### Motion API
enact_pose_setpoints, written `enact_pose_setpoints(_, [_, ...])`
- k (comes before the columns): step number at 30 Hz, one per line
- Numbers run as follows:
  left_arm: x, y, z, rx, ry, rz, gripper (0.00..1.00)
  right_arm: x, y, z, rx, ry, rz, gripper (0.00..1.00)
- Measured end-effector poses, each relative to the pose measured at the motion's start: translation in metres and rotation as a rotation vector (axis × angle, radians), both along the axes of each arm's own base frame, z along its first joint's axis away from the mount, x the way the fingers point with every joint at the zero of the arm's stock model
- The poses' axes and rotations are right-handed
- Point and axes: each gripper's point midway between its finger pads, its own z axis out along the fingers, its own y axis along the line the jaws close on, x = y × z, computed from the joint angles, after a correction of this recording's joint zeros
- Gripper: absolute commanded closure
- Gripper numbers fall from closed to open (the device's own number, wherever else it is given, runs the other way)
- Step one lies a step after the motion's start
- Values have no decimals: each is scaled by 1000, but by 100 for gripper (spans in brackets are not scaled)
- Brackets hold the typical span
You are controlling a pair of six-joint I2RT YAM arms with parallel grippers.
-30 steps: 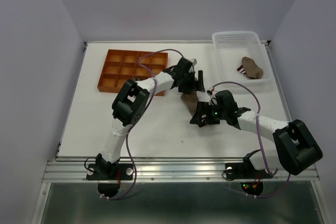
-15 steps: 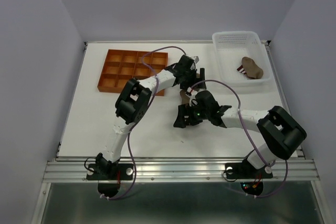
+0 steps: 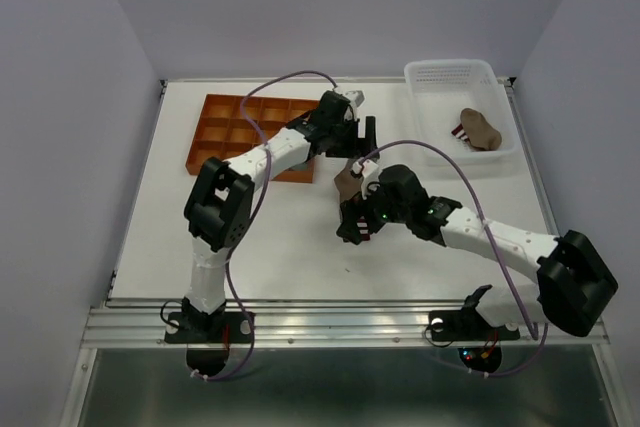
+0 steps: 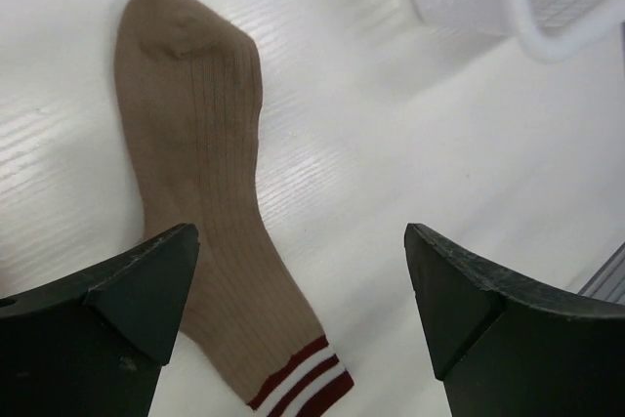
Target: Roll the socks
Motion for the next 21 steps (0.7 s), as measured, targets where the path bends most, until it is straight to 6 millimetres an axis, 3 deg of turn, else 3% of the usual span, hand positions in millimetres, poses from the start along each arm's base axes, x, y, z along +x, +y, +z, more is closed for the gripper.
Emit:
enact_pose_setpoints(5, [3,21,68,-69,-117,38,1,0,-16,4,-95,-101,55,0])
enact_pose_setpoints(7, [-1,39,87,-86,-150,69,1,4,-21,0,-155,-146,81,0])
enact_pose_setpoints(9, [-4,56,94,-91,-168,104,1,14,-27,-9,-249,-182,102,0])
enact_pose_setpoints(13, [-29,114,85,-62,-163,227,1,29,-33,-28,-406,-223,139,5])
enact_pose_setpoints(16, [-57,144,65,-22,-126,295,1,29,-39,-42,-498,-242,164,31])
enact_pose_setpoints(17, [-66,152,60,-15,-119,311,1,25,-40,-49,-532,-239,183,49])
enact_pose_setpoints(21, [-89,168,49,-11,-95,353,1,17,-38,-59,-578,-240,223,52])
